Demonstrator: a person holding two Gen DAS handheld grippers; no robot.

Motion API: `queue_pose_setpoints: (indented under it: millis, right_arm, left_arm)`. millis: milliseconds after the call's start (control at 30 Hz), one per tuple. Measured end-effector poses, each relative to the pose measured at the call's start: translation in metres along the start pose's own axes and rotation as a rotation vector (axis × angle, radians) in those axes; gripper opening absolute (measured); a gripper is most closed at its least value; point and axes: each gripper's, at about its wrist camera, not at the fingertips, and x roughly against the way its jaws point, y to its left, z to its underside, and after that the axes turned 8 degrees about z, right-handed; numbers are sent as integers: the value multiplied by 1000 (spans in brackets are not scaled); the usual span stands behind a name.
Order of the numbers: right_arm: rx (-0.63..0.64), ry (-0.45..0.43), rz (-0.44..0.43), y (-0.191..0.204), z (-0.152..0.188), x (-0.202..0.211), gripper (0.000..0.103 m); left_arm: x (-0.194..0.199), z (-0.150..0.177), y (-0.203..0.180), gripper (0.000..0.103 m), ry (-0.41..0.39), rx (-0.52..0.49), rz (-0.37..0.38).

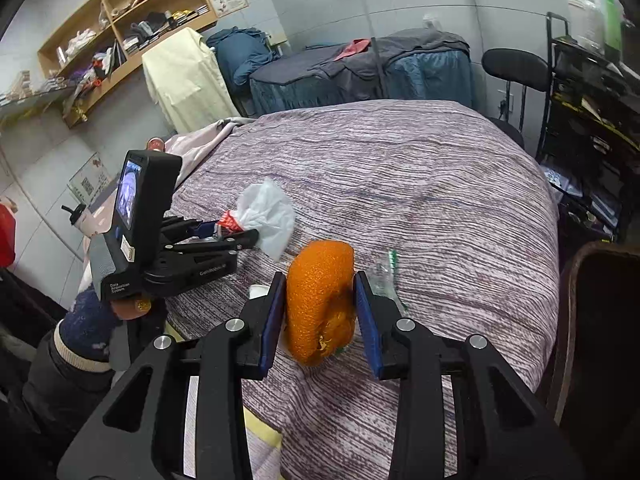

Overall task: Collect trash
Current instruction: 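Grasp the orange with the right tool while the left tool grasps the red-labelled white bag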

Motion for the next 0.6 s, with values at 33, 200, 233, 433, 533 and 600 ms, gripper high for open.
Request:
queue_pose_setpoints:
  millis: [33, 200, 233, 433, 533, 600]
  right_arm:
    - [-8, -6, 1, -3, 1, 2, 35]
    - [-51, -18, 4, -21, 10, 10, 35]
    - [-53, -20, 17, -24, 12, 12, 35]
    - [-99, -40, 68, -46, 30, 28, 35]
    - [-119, -43, 88, -59, 36, 35, 36]
    - [-138, -40, 98, -67, 43, 39, 37]
  left_arm:
    - [3, 1, 1, 25, -5, 12, 12]
    - [15, 7, 0, 24, -23, 32, 27]
    - [16, 8, -2, 24, -28, 29, 21]
    - [32, 16, -6, 23, -62, 41, 40]
    - [40, 17, -9, 23, -81, 45, 53]
    - [45, 19, -12, 23, -93, 50, 66]
